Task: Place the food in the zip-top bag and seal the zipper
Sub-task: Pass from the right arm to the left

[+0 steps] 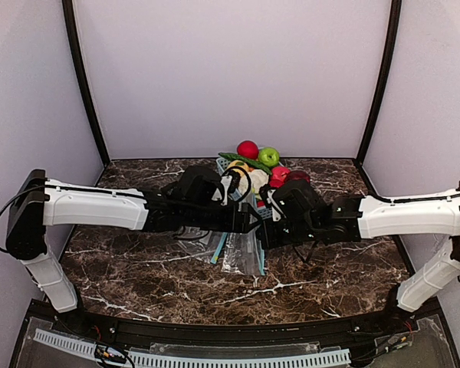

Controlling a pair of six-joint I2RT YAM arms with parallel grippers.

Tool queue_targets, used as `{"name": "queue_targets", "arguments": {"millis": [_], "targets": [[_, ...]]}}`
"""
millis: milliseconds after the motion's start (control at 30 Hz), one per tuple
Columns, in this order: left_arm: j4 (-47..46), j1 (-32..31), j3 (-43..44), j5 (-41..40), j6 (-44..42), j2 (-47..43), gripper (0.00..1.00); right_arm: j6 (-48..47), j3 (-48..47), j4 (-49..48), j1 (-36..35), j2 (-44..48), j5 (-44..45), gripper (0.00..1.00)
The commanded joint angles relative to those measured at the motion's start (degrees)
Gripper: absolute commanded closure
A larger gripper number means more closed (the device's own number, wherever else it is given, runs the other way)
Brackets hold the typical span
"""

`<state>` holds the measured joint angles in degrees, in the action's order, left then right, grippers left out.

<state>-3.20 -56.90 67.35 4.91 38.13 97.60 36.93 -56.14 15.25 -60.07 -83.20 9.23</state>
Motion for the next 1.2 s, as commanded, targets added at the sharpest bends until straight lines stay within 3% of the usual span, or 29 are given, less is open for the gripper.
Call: {"name": "queue_targets", "arguments": {"millis": [0, 567, 900, 1100, 1167], "targets": [[2.58, -0.31, 3.51, -3.04, -0.96, 1.18, 0.21, -0.58, -1.50, -1.10, -0.58, -0.63, 1.52, 1.00], [9.66, -0.51, 0.88, -8.20, -1.16, 1.34, 0.27, -0.53, -1.64, -0.25, -0.62, -0.54, 3.52, 1.00], [10.68, -2.59, 0.47, -6.99, -0.13, 1.53, 0.56, 1.31, -2.03, 1.47, -0.65, -1.26, 6.54, 1.00], [10.55, -2.95, 0.20, -7.94, 0.01, -0.35, 0.92, 2.93, -2.67, 4.99, -0.65, -1.35, 10.66, 1.00], [11.16, -3.03, 0.75, -8.97, -0.68, -1.27, 0.98, 3.35, -3.59, 7.96, -0.61, -1.12, 13.17, 1.00]]}}
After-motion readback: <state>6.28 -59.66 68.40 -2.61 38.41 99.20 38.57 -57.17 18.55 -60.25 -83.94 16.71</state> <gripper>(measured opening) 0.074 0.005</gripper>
